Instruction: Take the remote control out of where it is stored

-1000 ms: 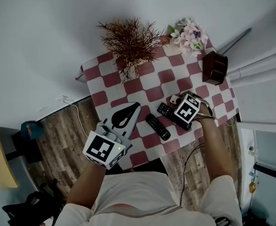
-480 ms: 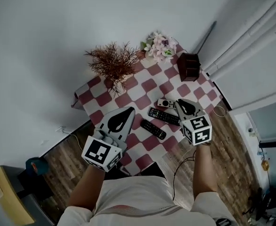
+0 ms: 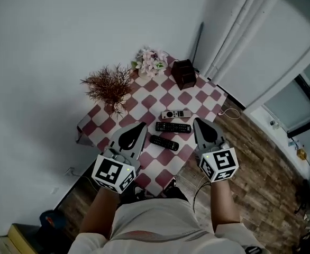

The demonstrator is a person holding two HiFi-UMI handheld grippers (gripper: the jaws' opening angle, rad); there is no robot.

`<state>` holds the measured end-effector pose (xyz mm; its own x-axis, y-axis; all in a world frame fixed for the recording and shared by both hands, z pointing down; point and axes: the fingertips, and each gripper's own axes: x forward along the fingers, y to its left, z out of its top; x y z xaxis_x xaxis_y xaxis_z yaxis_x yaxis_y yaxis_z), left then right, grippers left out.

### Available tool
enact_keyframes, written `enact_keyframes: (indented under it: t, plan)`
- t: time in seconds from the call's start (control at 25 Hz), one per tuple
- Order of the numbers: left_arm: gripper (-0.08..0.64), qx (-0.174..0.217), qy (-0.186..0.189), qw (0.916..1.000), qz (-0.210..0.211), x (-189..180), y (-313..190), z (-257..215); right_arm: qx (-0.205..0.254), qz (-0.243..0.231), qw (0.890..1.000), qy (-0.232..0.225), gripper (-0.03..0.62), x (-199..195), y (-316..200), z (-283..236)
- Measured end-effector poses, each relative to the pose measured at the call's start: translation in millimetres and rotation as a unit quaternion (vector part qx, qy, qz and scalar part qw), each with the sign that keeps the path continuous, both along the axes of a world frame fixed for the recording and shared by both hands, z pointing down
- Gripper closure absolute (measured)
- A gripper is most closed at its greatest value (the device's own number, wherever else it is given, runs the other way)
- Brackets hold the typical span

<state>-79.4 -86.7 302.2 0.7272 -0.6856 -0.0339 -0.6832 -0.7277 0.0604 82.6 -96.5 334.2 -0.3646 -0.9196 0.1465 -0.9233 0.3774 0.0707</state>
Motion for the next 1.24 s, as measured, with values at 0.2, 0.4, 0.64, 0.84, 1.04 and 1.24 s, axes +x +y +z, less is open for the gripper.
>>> enact_keyframes:
  t: [0.2,0.4,0.64,0.84,1.04,1.24]
  plan:
    - [0.552,0.010,-0.005,0.9999,0.011,1.8,12.6,-7.5,0.027,0.050,0.997,-0.047,0.579,17.3,24.3,-23.4]
    - [0.551,0.015,-0.007,0.9998,0.007,-3.4,19.9,-12.2,0.036,0.072,0.996,-0.048,0.580,22.6,34.5,-30.6]
    - [0.552,0.013,-0.009,0.9999,0.005,-0.6,22.6,-12.7,0.037,0.077,0.995,-0.052,0.580,28.1,37.2,-33.2]
    - [0.551,0.012,-0.007,0.9999,0.005,1.5,23.3,-11.7,0.036,0.077,0.995,-0.049,0.580,30.3,37.3,-32.5]
    - [0.552,0.013,-0.010,0.9999,0.004,4.4,21.0,-13.0,0.035,0.078,0.995,-0.044,0.580,32.2,34.6,-32.1]
    - [0.552,0.014,-0.011,0.9998,0.011,7.3,20.0,-10.3,0.030,0.080,0.995,-0.041,0.580,32.0,32.9,-26.4]
